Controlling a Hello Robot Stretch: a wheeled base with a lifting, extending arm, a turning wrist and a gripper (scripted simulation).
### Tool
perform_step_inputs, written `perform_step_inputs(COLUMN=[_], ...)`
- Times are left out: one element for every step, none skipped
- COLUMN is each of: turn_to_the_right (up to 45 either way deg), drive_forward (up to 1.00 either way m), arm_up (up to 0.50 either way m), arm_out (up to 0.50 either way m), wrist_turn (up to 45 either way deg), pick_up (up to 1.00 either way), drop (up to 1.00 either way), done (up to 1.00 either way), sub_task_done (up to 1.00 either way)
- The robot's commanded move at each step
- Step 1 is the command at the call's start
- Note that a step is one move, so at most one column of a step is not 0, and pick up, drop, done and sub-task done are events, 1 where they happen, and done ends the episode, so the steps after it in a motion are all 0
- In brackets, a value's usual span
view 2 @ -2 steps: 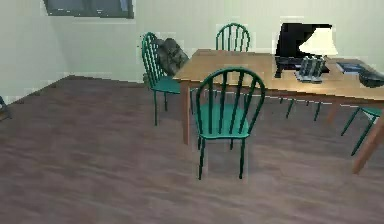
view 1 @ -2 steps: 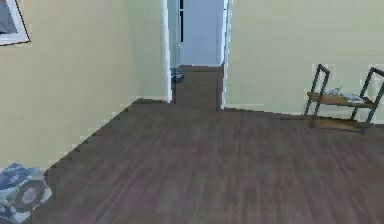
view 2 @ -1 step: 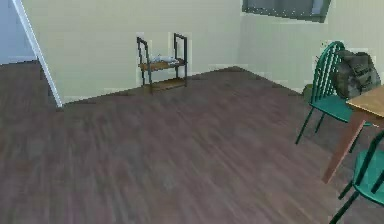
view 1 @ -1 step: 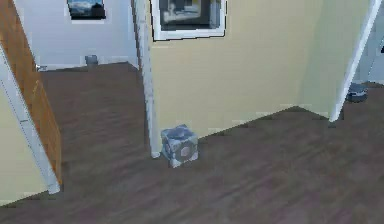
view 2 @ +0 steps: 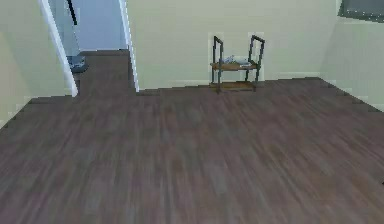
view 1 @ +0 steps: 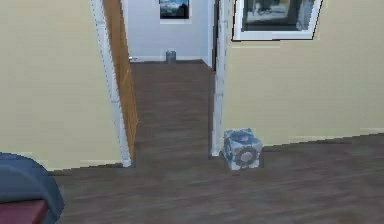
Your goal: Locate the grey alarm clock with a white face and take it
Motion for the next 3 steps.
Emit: perform_step_inputs(turn_to_the_right=[0.0, 0.0, 6.0], drive_forward=[1.0, 0.95, 0.0], arm_up=[0.0, 0.0, 0.0], arm_out=[0.0, 0.0, 0.0], wrist_turn=[0.0, 0.0, 0.0], pick_up=[0.0, 0.0, 0.0], drop=[0.0, 0.0, 0.0], done=[0.0, 0.0, 0.0], sub_task_done=[0.0, 0.0, 0.0])
